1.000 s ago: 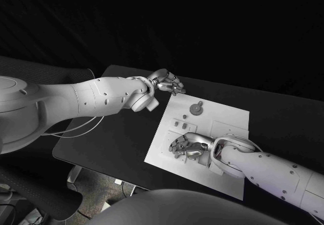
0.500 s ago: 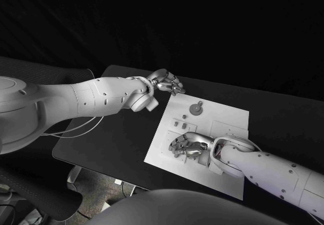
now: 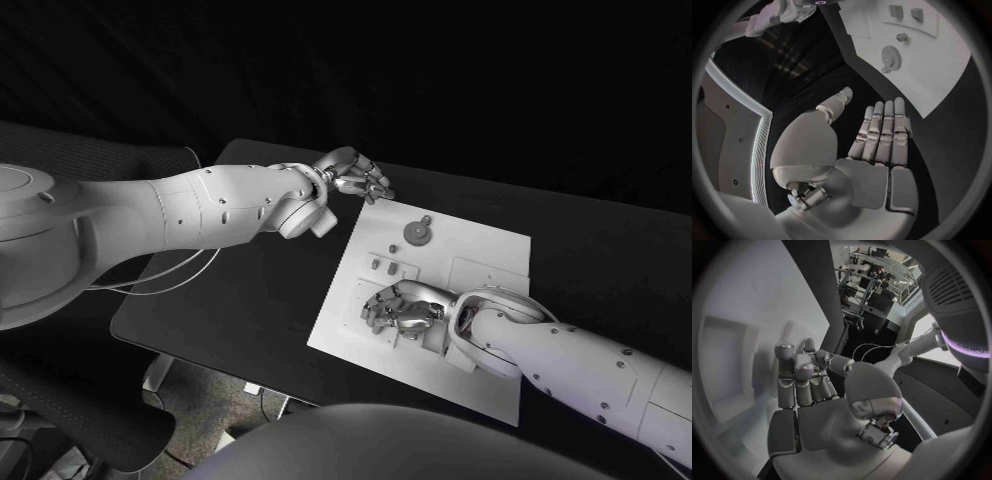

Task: Assemble the parts on the task board

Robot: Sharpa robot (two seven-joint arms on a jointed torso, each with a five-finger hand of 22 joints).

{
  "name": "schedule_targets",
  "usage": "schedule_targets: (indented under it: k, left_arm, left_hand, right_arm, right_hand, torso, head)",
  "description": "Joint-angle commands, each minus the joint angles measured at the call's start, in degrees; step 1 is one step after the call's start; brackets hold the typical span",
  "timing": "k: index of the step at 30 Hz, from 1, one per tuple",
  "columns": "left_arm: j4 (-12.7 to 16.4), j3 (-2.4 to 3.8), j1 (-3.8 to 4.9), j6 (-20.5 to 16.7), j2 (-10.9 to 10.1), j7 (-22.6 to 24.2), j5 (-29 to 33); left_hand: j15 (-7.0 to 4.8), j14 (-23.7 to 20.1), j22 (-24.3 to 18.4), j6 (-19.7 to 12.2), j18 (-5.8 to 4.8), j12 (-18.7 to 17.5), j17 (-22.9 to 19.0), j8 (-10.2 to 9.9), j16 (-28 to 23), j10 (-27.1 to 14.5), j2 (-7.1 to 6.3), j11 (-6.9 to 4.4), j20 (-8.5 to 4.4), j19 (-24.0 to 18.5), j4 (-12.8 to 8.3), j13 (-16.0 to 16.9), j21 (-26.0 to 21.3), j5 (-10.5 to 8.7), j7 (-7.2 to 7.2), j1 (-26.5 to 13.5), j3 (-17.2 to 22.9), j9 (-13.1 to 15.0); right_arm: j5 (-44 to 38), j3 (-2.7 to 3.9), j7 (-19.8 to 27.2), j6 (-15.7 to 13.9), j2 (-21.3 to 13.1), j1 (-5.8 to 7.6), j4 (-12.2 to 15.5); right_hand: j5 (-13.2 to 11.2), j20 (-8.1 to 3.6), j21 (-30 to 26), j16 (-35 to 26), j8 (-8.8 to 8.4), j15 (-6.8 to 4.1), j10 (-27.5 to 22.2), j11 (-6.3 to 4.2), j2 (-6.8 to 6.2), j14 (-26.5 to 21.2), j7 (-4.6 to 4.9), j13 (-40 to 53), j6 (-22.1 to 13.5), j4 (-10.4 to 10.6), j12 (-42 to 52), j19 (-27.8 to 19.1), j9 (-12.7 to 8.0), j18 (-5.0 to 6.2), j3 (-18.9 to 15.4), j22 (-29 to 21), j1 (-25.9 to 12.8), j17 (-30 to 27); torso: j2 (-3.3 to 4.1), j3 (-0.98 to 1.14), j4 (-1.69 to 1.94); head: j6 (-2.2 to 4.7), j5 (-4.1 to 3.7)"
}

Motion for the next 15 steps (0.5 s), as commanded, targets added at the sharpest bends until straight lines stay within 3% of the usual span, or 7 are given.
schedule_targets:
  k: [1, 15]
  left_arm:
    - [0.1, 0.04, 0.07, 0.2, 0.1, 0.3, -0.1]
    - [0.1, 0.04, 0.07, 0.2, 0.1, 0.3, -0.1]
  left_hand:
    - [0.15, 0.1, 0.1, -0.1, 0.42, -0.4, 0.1, 0.3, -0.3, 0.3, 0.31, -0.03, -0.01, -0.2, 0.1, -0.1, -0.4, -0.13, 0.35, 0.1, 0.1, -0.1]
    - [0.13, 0.1, 0.1, -0.1, 0.43, -0.4, 0.1, 0.3, -0.3, 0.3, 0.30, -0.02, -0.02, -0.2, 0.2, -0.1, -0.4, -0.13, 0.35, 0.1, 0.1, -0.1]
  right_arm:
    - [0.1, -0.11, -0.7, -0.3, -0.1, -0.20, -0.2]
    - [0.0, -0.10, -0.9, -0.8, 0.0, -0.20, -0.1]
  right_hand:
    - [0.2, 0.23, -0.2, 0.3, 0.12, 0.39, -14.2, 4.71, 0.07, -0.2, 0.08, -0.1, -0.3, -0.1, 0.1, 0.1, 1.1, 7.52, 0.4, 0.0, 0.3, -0.1]
    - [0.2, 0.35, -0.5, 0.4, -0.17, 0.36, -15.2, 4.68, 0.11, -0.4, 0.05, -1.0, -1.1, 0.2, 0.1, 0.0, 1.1, 7.52, 1.0, 0.2, 0.1, -0.3]
  torso:
    - [0.00, 0.02, 0.02]
    - [-0.01, 0.00, 0.01]
  head:
    - [0.00, -0.10]
    - [0.00, -0.17]
